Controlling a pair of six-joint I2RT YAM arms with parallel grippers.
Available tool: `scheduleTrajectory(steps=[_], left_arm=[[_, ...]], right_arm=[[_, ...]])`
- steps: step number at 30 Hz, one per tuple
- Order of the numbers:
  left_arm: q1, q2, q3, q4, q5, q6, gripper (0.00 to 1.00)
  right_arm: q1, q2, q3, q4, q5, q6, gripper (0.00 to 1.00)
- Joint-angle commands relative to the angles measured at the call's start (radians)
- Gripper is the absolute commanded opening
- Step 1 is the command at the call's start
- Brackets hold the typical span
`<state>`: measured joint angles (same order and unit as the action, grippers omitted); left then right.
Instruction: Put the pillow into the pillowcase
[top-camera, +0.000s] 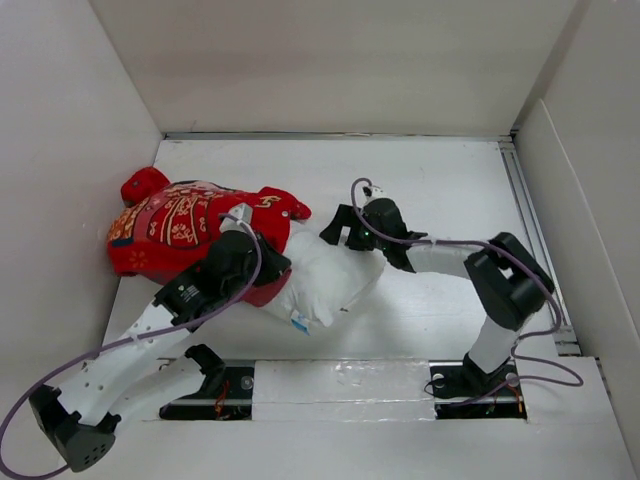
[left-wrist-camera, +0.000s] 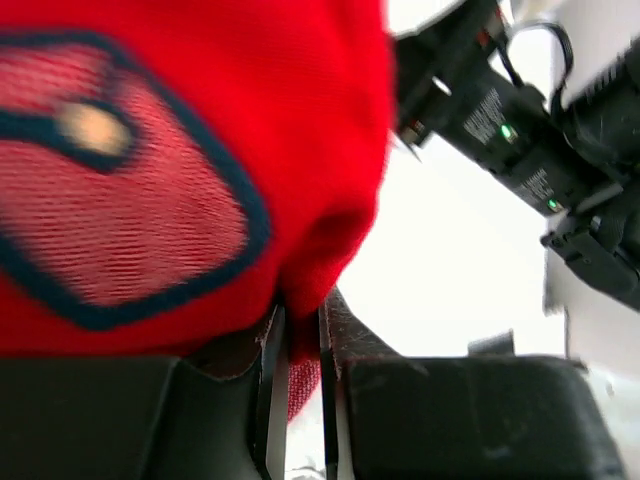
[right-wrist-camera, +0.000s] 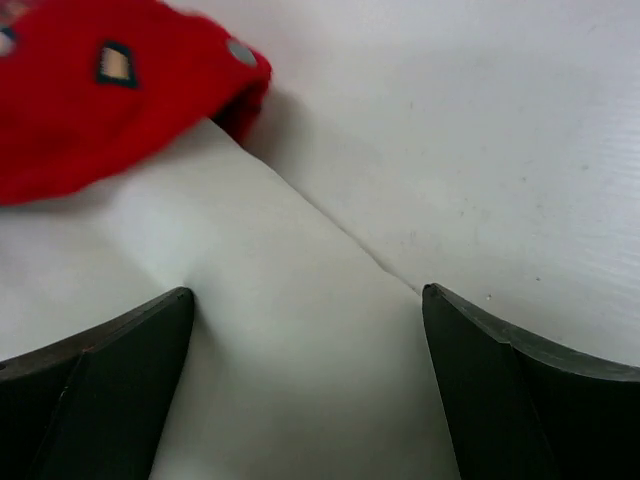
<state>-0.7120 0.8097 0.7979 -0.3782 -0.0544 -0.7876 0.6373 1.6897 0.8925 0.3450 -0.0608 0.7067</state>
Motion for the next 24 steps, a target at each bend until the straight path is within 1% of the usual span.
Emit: scheduleTrajectory(steps=[1, 3, 4, 5, 6, 7, 8, 9, 10, 11, 12, 13, 14, 15, 16, 17, 19, 21, 22, 23, 24], left_arm=[[0.008, -0.064, 0.04, -0.265, -0.311, -0.154, 0.0], [0.008, -0.073, 0.04, -0.316, -0.372, -0.226, 0.0], [0.008, -0.084, 0.031, -0.317, -0.386, -0.246, 0.0], [0.008, -0.084, 0.021, -0.303, -0.386, -0.246, 0.0], [0.008, -0.06, -0.001, -0.289, -0.386, -0.246, 0.0], [0.008, -0.034, -0.012, -0.278, -0.386, -0.246, 0.0], [0.008, 0.032, -0.023, -0.256, -0.363, -0.246, 0.0], [0.008, 0.067, -0.046, -0.236, -0.351, -0.246, 0.0], [0.008, 0.098, -0.061, -0.213, -0.337, -0.246, 0.0], [0.008, 0.142, -0.08, -0.188, -0.326, -0.246, 0.0], [0.008, 0.157, -0.1, -0.124, -0.294, -0.246, 0.0], [0.008, 0.157, -0.136, -0.099, -0.283, -0.246, 0.0], [0.008, 0.167, -0.153, -0.084, -0.283, -0.246, 0.0], [0.008, 0.167, -0.167, -0.083, -0.283, -0.262, 0.0], [0.008, 0.167, -0.189, -0.083, -0.283, -0.274, 0.0], [0.008, 0.149, -0.198, -0.083, -0.283, -0.304, 0.0], [0.008, 0.105, -0.209, -0.151, -0.318, -0.355, 0.0], [0.008, 0.062, -0.241, -0.204, -0.343, -0.418, 0.0], [0.008, 0.008, -0.252, -0.196, -0.334, -0.418, 0.0], [0.008, -0.016, -0.264, -0.195, -0.325, -0.418, 0.0], [0.008, -0.038, -0.264, -0.195, -0.325, -0.432, 0.0]], right_arm=[[-0.011, 0.092, 0.06, -0.081, -0.155, -0.125, 1.0], [0.007, 0.149, 0.103, -0.038, -0.233, -0.153, 1.0], [0.016, 0.2, 0.117, -0.022, -0.259, -0.162, 1.0], [0.027, 0.22, 0.117, 0.039, -0.298, -0.162, 0.97], [0.042, 0.237, 0.115, 0.092, -0.421, -0.162, 0.94], [0.042, 0.249, 0.096, 0.164, -0.489, -0.15, 0.89], [0.042, 0.249, 0.07, 0.246, -0.554, -0.089, 0.79], [0.042, 0.249, 0.039, 0.435, -0.647, -0.044, 0.74], [0.042, 0.249, -0.019, 0.522, -0.678, 0.0, 0.69], [0.042, 0.24, -0.038, 0.579, -0.706, 0.048, 0.66], [0.042, 0.225, -0.053, 0.625, -0.726, 0.048, 0.66], [0.051, 0.205, -0.087, 0.617, -0.691, 0.048, 0.7], [0.052, 0.142, -0.104, 0.588, -0.641, 0.021, 0.76], [0.061, 0.105, -0.115, 0.531, -0.566, -0.065, 0.86], [0.08, 0.072, -0.115, 0.396, -0.409, -0.111, 0.9], [0.091, 0.045, -0.106, 0.347, -0.346, -0.149, 0.92], [0.104, 0.04, -0.069, 0.243, -0.242, -0.202, 0.94], [0.104, 0.083, 0.011, 0.181, -0.264, -0.245, 0.94], [0.104, 0.084, 0.029, 0.155, -0.255, -0.277, 0.94], [0.117, 0.084, 0.039, 0.116, -0.153, -0.277, 0.94], [0.117, 0.084, 0.039, 0.115, -0.111, -0.292, 0.94]])
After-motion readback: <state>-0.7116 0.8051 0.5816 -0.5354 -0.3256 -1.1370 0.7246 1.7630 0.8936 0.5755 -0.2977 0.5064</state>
